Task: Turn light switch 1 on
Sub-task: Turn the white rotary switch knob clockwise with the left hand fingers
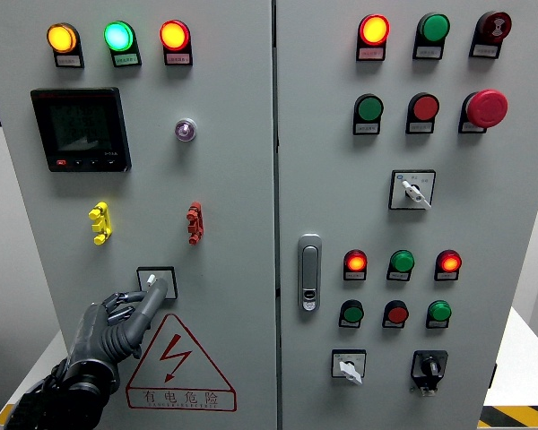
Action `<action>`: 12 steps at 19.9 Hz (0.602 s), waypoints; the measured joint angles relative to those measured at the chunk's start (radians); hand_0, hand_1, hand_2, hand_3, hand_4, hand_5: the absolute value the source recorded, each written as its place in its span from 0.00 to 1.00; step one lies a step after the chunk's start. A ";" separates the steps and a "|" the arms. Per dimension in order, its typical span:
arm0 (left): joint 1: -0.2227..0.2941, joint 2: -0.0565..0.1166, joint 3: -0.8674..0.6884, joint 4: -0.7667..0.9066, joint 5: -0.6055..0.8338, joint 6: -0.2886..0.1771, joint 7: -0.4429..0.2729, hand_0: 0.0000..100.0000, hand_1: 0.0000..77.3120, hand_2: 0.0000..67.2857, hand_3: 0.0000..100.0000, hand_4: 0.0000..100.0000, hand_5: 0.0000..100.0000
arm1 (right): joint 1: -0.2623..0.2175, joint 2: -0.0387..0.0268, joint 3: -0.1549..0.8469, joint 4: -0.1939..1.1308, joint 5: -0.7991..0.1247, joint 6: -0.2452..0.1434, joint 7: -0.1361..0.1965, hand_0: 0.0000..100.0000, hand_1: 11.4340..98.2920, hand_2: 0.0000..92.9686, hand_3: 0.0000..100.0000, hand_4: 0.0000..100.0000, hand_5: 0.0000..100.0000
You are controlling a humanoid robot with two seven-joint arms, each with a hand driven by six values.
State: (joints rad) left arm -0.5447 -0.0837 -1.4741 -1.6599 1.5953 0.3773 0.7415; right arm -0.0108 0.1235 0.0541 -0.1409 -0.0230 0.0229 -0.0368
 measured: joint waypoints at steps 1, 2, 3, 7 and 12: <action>-0.002 0.000 0.000 0.000 0.000 0.000 0.001 0.18 0.69 0.68 0.91 1.00 1.00 | 0.000 -0.0002 0.000 0.000 0.000 0.000 0.000 0.00 0.09 0.00 0.20 0.19 0.10; -0.006 0.001 0.000 0.000 0.000 0.000 0.002 0.19 0.69 0.68 0.91 1.00 1.00 | 0.000 -0.0002 0.000 0.000 0.000 0.000 0.000 0.00 0.09 0.00 0.20 0.19 0.10; -0.008 0.001 0.000 0.001 0.000 0.000 0.004 0.19 0.69 0.68 0.91 1.00 1.00 | 0.000 0.0000 0.000 0.000 0.000 0.000 0.000 0.00 0.08 0.00 0.20 0.19 0.10; -0.010 0.001 0.000 0.002 0.000 0.000 0.014 0.19 0.68 0.68 0.91 1.00 1.00 | 0.000 0.0007 0.000 0.000 0.000 -0.001 0.000 0.00 0.09 0.00 0.20 0.19 0.10; -0.011 0.001 0.000 0.001 0.000 0.000 0.028 0.19 0.67 0.68 0.91 1.00 0.99 | 0.000 -0.0004 0.000 0.000 0.000 0.000 0.000 0.00 0.09 0.00 0.20 0.19 0.10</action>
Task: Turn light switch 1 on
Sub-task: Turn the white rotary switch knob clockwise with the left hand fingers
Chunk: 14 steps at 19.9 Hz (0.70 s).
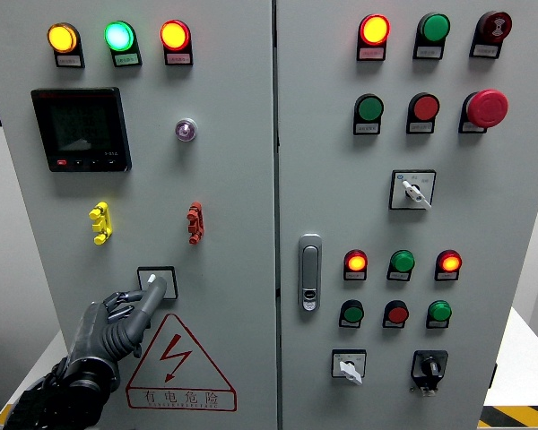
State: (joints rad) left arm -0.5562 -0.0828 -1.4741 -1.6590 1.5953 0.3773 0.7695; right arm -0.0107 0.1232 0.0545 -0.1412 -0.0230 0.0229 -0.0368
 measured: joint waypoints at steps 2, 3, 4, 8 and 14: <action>0.000 0.000 0.000 0.000 -0.001 0.000 0.003 0.19 0.67 0.68 0.91 1.00 0.99 | 0.000 0.0000 0.000 0.000 0.000 0.000 0.000 0.00 0.09 0.00 0.20 0.19 0.10; 0.000 0.000 0.000 0.000 -0.001 0.000 0.003 0.19 0.67 0.68 0.91 1.00 0.99 | 0.000 0.0000 0.000 0.000 0.000 0.000 0.000 0.00 0.09 0.00 0.20 0.19 0.11; -0.001 0.000 0.000 0.000 -0.001 0.000 0.003 0.19 0.67 0.68 0.91 1.00 0.99 | 0.000 0.0000 0.000 0.000 0.000 0.000 0.000 0.00 0.09 0.00 0.20 0.19 0.11; -0.006 0.000 0.000 0.000 -0.001 0.000 0.011 0.17 0.67 0.68 0.91 1.00 0.99 | 0.000 0.0004 0.000 0.000 0.000 -0.001 0.000 0.00 0.09 0.00 0.20 0.19 0.11; -0.007 0.000 0.000 0.001 -0.001 0.000 0.017 0.17 0.66 0.68 0.91 1.00 1.00 | 0.000 0.0000 0.000 0.000 0.000 -0.001 0.000 0.00 0.09 0.00 0.20 0.19 0.11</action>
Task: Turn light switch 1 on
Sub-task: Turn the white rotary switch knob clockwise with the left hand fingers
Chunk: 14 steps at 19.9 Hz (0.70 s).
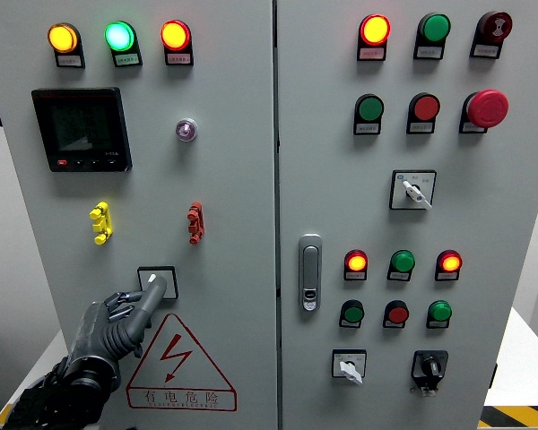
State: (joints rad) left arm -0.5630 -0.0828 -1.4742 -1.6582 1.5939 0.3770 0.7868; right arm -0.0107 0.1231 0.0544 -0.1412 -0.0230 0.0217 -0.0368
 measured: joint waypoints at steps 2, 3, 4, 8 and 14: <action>-0.001 0.000 0.000 0.000 0.000 -0.001 0.001 0.17 0.66 0.68 0.91 1.00 1.00 | 0.000 -0.0001 0.000 0.000 0.000 0.000 0.000 0.00 0.10 0.00 0.20 0.19 0.11; -0.001 0.000 0.000 0.000 0.000 -0.001 0.002 0.17 0.66 0.68 0.91 1.00 1.00 | 0.000 0.0002 0.000 0.000 0.000 0.001 0.000 0.00 0.10 0.00 0.20 0.19 0.11; -0.001 0.000 0.000 0.000 0.000 -0.001 0.004 0.16 0.66 0.68 0.91 1.00 1.00 | 0.000 0.0002 0.000 0.000 0.000 0.001 0.000 0.00 0.09 0.00 0.20 0.19 0.11; -0.002 0.003 0.000 0.000 0.000 -0.001 0.014 0.18 0.65 0.68 0.91 1.00 1.00 | 0.000 0.0008 -0.001 0.000 0.000 0.001 0.000 0.00 0.10 0.00 0.20 0.19 0.11; -0.004 0.005 0.000 0.000 0.000 -0.003 0.016 0.22 0.65 0.68 0.91 1.00 1.00 | 0.000 0.0006 -0.001 0.000 0.000 0.001 0.000 0.00 0.10 0.00 0.20 0.19 0.10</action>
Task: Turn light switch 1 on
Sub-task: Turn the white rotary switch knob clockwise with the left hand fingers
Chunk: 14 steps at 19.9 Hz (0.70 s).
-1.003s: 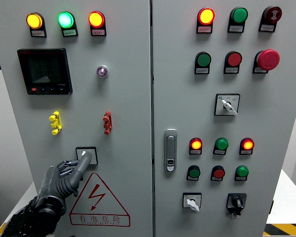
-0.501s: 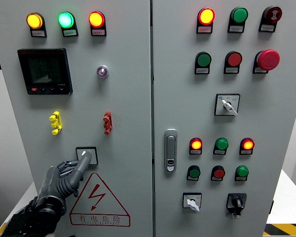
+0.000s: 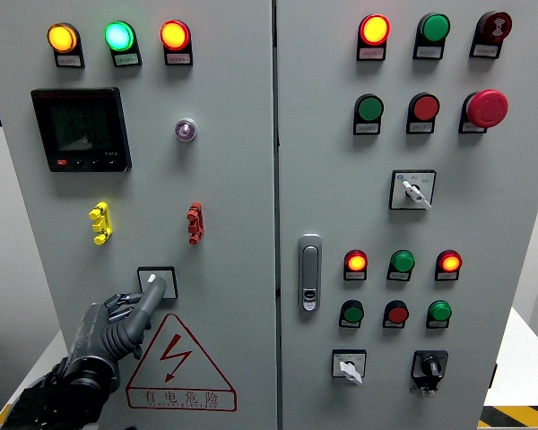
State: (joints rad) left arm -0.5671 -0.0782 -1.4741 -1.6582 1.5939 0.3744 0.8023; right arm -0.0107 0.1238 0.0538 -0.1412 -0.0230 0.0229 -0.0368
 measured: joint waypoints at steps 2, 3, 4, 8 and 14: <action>-0.003 0.000 0.000 0.000 0.000 -0.001 0.000 0.23 0.65 0.68 0.91 1.00 1.00 | 0.000 0.0001 0.000 0.000 0.000 0.000 0.000 0.00 0.10 0.00 0.20 0.19 0.10; -0.004 0.000 0.000 0.000 0.000 -0.001 0.001 0.23 0.65 0.68 0.91 1.00 1.00 | 0.000 0.0002 0.000 0.000 0.000 0.000 0.000 0.00 0.10 0.00 0.20 0.19 0.10; -0.005 0.000 0.000 0.000 0.000 -0.001 0.001 0.23 0.65 0.68 0.91 1.00 1.00 | 0.000 0.0001 0.000 0.000 0.000 -0.001 0.000 0.00 0.10 0.00 0.20 0.19 0.10; -0.006 0.000 0.000 0.000 0.000 -0.001 0.001 0.26 0.65 0.68 0.92 1.00 1.00 | 0.000 0.0001 0.000 0.000 0.000 -0.001 0.000 0.00 0.10 0.00 0.20 0.19 0.10; -0.010 0.001 0.005 0.002 0.000 -0.001 0.001 0.30 0.65 0.69 0.92 1.00 1.00 | 0.000 -0.0002 0.000 0.000 0.000 -0.001 0.000 0.00 0.09 0.00 0.20 0.19 0.10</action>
State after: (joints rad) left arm -0.5769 -0.0775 -1.4687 -1.6564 1.5941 0.3730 0.8038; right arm -0.0107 0.1236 0.0539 -0.1411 -0.0230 0.0223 -0.0368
